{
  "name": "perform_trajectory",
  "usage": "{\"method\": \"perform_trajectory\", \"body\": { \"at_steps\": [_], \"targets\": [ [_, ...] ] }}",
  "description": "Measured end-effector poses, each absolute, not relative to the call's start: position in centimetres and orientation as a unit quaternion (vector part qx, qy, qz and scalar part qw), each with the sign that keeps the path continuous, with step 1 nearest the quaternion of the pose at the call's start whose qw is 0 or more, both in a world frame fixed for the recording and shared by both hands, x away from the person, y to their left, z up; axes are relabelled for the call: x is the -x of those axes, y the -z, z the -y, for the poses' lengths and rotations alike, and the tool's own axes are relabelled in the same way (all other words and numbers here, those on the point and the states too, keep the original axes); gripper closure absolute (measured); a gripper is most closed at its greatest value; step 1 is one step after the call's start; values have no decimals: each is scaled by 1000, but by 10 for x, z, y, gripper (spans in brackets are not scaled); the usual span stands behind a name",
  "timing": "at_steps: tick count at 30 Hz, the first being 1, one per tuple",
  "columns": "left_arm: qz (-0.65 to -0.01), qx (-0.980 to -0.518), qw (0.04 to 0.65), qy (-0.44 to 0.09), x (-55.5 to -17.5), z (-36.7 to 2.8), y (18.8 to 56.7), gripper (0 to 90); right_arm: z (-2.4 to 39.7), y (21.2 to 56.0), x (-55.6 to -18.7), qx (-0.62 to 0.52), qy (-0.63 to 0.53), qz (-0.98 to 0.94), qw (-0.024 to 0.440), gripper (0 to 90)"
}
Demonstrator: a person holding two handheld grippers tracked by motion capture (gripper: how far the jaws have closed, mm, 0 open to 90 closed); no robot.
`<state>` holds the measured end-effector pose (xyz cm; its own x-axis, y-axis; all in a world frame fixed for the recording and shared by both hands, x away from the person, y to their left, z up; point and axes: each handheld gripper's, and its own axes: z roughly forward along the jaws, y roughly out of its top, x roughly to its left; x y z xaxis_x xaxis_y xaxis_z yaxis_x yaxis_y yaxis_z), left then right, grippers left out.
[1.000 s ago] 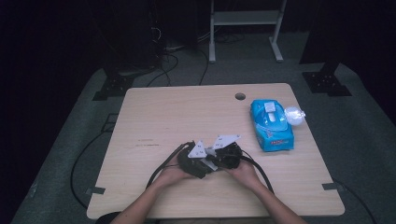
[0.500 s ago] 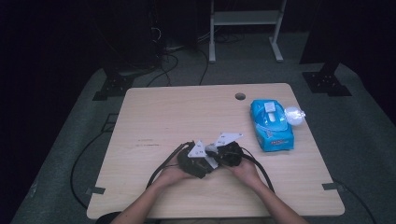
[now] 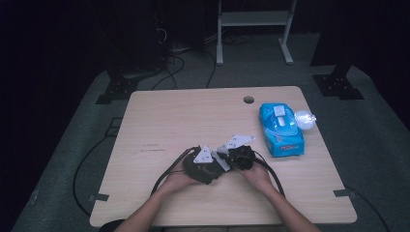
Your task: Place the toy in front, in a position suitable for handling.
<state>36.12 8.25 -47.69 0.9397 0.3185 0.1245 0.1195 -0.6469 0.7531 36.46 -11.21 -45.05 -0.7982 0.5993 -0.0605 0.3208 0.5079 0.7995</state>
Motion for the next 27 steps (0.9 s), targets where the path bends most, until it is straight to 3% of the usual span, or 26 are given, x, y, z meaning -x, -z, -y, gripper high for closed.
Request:
{"method": "perform_trajectory", "body": {
  "at_steps": [6, 13, 18, 27],
  "targets": [
    [-121, -899, 404, -120, -362, -83, 477, 237, 145, 450, -374, -320, -422, -832, 164, 838],
    [-121, -898, 404, -125, -361, -83, 477, 237, 128, 449, -368, -289, -412, -846, 174, 837],
    [-120, -899, 403, -123, -362, -83, 477, 238, 151, 447, -373, -319, -403, -836, 192, 838],
    [-120, -899, 403, -123, -361, -84, 477, 238, 165, 448, -362, -305, -398, -848, 170, 837]
  ]
}}
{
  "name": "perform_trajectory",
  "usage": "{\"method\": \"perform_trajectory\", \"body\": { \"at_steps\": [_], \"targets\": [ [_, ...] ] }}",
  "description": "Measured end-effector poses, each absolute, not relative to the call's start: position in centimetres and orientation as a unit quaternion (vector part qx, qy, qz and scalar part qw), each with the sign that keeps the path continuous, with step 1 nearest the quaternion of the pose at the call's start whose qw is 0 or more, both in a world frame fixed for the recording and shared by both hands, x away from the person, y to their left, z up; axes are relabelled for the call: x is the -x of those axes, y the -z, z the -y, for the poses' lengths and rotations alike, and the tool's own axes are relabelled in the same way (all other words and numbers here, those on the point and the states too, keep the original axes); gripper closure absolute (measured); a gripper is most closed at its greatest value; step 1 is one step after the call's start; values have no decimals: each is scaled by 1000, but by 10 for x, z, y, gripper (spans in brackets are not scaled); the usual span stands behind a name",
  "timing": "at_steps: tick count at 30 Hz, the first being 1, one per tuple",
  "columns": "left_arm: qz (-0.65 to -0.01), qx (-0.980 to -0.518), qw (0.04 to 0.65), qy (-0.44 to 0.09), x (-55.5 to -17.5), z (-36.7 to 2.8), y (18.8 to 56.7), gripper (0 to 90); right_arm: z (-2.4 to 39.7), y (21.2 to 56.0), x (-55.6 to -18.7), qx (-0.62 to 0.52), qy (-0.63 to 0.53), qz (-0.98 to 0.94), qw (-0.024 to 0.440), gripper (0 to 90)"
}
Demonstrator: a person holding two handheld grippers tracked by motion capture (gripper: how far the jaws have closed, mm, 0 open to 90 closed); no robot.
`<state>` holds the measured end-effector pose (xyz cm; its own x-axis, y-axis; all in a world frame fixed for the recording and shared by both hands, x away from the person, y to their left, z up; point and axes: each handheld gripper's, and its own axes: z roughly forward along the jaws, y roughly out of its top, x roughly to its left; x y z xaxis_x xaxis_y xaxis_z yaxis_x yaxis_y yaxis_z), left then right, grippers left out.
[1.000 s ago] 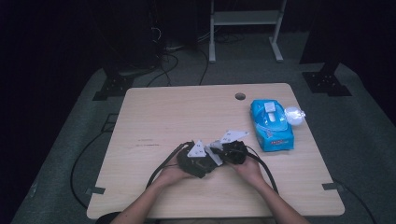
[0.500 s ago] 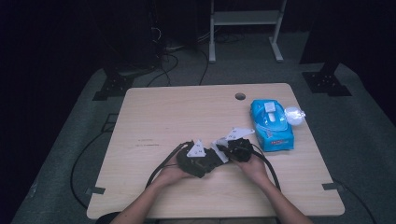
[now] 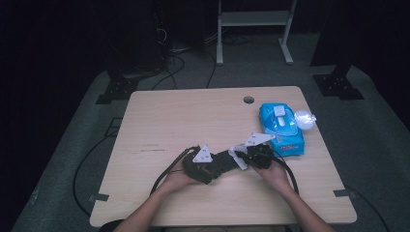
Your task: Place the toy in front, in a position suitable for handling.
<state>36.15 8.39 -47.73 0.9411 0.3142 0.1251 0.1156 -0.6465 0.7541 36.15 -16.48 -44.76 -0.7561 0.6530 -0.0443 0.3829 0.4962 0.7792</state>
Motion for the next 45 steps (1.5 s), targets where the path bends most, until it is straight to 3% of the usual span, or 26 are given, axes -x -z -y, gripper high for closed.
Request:
{"method": "perform_trajectory", "body": {
  "at_steps": [8, 15, 23, 31, 45],
  "targets": [
    [-116, -900, 400, -126, -361, -83, 477, 238, 177, 452, -341, -302, -403, -850, 155, 835],
    [-119, -899, 403, -122, -362, -84, 477, 238, 192, 451, -345, -325, -400, -843, 154, 836],
    [-117, -901, 399, -125, -362, -84, 477, 237, 173, 450, -352, -310, -406, -846, 151, 836],
    [-117, -901, 399, -123, -363, -85, 477, 237, 198, 454, -345, -338, -411, -833, 153, 837],
    [-123, -899, 403, -119, -365, -86, 477, 237, 192, 453, -351, -339, -408, -834, 152, 836]
  ]
}}
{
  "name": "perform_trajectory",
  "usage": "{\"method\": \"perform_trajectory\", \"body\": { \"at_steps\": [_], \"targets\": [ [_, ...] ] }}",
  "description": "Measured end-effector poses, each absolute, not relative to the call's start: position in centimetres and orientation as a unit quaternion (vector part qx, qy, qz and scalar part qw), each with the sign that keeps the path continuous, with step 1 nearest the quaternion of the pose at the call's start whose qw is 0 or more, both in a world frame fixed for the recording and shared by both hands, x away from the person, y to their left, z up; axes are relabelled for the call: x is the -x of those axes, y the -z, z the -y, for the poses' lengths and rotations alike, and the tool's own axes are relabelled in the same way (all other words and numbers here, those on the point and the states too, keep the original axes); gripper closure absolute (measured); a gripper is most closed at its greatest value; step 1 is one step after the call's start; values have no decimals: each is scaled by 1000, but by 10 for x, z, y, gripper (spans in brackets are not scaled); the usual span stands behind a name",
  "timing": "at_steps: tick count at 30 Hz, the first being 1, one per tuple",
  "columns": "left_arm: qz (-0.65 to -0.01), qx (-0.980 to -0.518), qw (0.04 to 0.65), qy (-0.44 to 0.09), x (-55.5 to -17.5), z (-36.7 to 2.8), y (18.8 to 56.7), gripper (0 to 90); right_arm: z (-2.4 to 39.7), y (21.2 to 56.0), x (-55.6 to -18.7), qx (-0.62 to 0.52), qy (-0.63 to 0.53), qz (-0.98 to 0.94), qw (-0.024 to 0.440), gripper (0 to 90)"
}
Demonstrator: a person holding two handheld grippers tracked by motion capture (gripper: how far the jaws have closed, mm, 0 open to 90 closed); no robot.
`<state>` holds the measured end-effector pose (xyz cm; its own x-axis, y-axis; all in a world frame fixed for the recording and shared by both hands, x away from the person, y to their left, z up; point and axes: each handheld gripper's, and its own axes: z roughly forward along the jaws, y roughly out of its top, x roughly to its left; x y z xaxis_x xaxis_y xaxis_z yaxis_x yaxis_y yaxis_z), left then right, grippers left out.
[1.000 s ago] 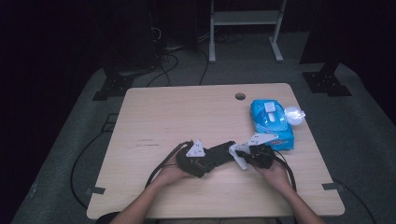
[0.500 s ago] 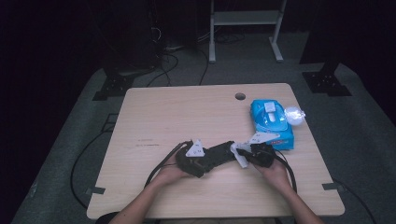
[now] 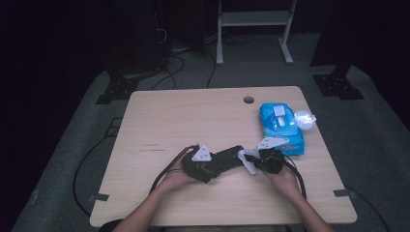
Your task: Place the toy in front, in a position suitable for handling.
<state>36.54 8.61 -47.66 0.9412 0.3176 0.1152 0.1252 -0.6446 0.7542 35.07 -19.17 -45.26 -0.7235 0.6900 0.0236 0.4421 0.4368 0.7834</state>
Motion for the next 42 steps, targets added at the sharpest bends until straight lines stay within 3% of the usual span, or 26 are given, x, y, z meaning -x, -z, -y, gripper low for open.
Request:
{"method": "perform_trajectory", "body": {
  "at_steps": [10, 21, 31, 42],
  "targets": [
    [-120, -900, 401, -120, -366, -87, 476, 237, 168, 445, -382, -347, -417, -825, 158, 836],
    [-101, -904, 396, -123, -364, -83, 477, 238, 186, 445, -355, -328, -410, -845, 102, 832],
    [-106, -903, 401, -113, -367, -84, 477, 238, 190, 450, -347, -319, -403, -850, 118, 833],
    [-148, -894, 420, -57, -373, -93, 474, 189, 188, 455, -339, -303, -411, -848, 145, 835]
  ]
}}
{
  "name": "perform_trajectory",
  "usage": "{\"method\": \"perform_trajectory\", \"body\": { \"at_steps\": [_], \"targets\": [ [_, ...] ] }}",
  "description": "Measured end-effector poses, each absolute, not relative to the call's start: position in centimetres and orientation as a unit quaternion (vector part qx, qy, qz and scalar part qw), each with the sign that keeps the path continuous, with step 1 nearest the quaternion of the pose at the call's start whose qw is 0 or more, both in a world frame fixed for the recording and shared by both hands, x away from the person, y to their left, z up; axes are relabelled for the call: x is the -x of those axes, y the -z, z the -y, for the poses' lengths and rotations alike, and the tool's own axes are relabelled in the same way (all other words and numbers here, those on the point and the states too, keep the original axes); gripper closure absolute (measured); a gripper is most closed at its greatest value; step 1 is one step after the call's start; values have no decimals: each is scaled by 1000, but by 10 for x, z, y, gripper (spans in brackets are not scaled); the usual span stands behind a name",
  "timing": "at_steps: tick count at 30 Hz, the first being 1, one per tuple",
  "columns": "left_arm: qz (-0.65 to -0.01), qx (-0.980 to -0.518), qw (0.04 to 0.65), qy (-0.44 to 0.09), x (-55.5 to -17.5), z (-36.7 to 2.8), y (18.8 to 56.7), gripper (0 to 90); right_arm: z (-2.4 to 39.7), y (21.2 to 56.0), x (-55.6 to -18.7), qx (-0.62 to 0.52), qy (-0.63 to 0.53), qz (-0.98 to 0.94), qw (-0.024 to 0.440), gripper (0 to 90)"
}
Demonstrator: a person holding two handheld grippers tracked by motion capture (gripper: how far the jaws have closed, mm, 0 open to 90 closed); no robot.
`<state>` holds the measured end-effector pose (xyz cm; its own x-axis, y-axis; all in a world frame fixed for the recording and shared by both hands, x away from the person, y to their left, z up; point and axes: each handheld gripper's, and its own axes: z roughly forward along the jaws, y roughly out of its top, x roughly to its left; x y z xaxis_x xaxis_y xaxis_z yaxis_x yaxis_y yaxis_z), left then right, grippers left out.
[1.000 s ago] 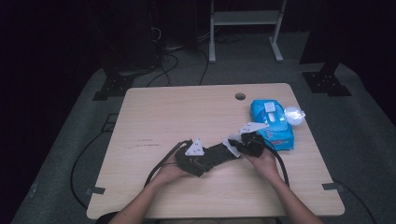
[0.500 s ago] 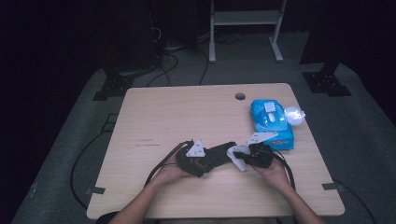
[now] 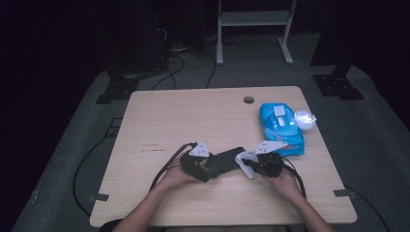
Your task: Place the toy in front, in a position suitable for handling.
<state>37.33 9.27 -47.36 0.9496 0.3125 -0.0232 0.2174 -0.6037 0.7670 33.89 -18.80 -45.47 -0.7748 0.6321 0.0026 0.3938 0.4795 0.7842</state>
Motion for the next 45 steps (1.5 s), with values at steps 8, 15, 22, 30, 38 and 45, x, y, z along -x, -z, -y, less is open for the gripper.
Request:
{"method": "perform_trajectory", "body": {
  "at_steps": [8, 15, 22, 30, 38, 45],
  "targets": [
    [-210, -861, 462, -10, -384, -104, 470, 196, 188, 456, -338, -298, -415, -847, 149, 836],
    [-241, -862, 445, 39, -388, -101, 477, 306, 188, 457, -336, -283, -414, -850, 163, 840],
    [-240, -865, 440, 31, -389, -100, 475, 341, 188, 456, -335, -273, -408, -855, 164, 840],
    [-212, -877, 428, -55, -379, -95, 467, 368, 189, 457, -331, -270, -411, -854, 168, 844],
    [-246, -865, 436, 16, -394, -100, 469, 373, 187, 455, -332, -254, -400, -864, 169, 843],
    [-251, -857, 445, 68, -405, -96, 477, 351, 186, 455, -334, -247, -398, -868, 167, 844]
  ]
}}
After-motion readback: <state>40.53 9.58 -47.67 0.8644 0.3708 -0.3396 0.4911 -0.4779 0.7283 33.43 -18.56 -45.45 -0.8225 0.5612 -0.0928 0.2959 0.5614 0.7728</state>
